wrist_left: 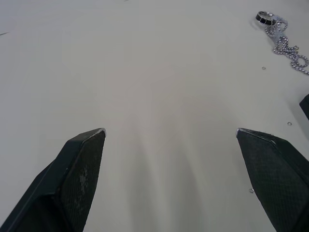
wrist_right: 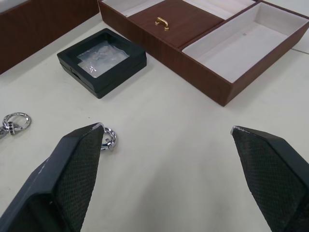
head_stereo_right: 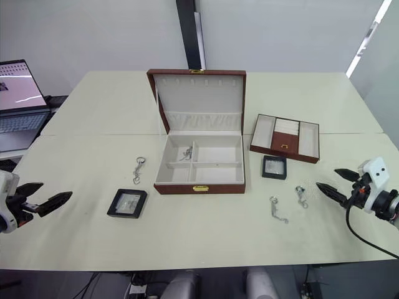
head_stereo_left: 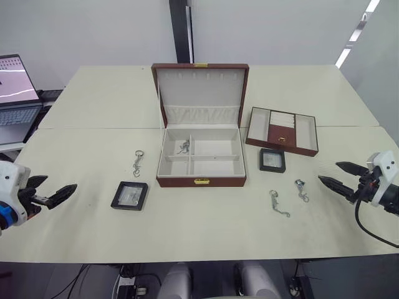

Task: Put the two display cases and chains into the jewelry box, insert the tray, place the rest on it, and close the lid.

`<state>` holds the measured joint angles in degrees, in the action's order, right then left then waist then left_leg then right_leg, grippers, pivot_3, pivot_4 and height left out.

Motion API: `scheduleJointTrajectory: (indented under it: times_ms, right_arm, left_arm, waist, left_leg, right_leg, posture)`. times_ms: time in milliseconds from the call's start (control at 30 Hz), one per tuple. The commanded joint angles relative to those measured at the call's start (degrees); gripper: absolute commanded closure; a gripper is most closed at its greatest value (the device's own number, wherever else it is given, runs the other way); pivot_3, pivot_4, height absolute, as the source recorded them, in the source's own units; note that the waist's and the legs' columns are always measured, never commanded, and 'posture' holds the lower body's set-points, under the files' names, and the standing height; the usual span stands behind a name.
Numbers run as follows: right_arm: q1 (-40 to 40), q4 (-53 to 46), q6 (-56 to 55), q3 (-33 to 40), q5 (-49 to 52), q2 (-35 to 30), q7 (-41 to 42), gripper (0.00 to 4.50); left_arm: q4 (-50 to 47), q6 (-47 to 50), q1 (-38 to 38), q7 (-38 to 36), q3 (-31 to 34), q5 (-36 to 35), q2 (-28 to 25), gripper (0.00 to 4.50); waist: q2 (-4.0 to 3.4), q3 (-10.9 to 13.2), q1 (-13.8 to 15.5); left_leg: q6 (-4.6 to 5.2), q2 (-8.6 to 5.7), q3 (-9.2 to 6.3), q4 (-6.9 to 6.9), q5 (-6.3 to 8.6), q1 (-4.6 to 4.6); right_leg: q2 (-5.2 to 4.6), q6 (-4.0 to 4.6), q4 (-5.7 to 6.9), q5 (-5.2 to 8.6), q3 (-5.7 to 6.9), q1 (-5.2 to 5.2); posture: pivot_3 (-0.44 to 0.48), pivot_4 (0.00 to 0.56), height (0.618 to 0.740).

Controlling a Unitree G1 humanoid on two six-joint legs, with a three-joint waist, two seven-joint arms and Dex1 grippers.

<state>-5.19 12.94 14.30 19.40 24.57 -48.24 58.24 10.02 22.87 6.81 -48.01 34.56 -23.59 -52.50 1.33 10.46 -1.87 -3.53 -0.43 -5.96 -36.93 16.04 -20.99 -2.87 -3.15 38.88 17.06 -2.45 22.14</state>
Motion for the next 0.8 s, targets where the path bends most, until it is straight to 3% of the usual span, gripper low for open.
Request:
scheduleJointTrajectory:
  times_ms: [33,500,800]
  right_arm:
    - [-0.68,0.41,-1.61,1.38,-0.08,0.11,-0.37,0.00]
    - [-1.73,1.30,-1.75,1.12,-0.21,0.30,-0.07,0.00]
    - [-2.91,-3.64,0.59,0.57,2.09,-0.90,3.71,0.00]
  left_arm:
    - [0.41,-1.80,0.43,1.09,2.26,0.43,0.42,0.01]
    - [-0.33,-1.81,0.30,1.22,0.68,0.42,0.63,0.01]
    - [-2.31,-3.53,-2.37,-8.95,-8.09,3.13,-6.41,0.01]
  waist:
    - [0.00,0.00,0.00]
    - [0.00,0.00,0.00]
    - [-0.01,0.01,-0.03]
  left_leg:
    - [0.00,0.00,0.00,0.00,0.00,0.00]
    - [0.00,0.00,0.00,-0.01,0.00,0.01]
    - [0.00,-0.03,0.01,-0.01,0.00,0.01]
  right_leg:
    - [0.00,0.00,0.00,0.00,0.00,0.00]
    - [0.00,0.00,0.02,0.00,0.01,0.00]
    - [0.02,0.00,0.03,0.00,0.01,0.00]
  posture:
    - [0.000,0.150,0.740]
    - [0.000,0.150,0.740]
    - [0.000,0.150,0.740]
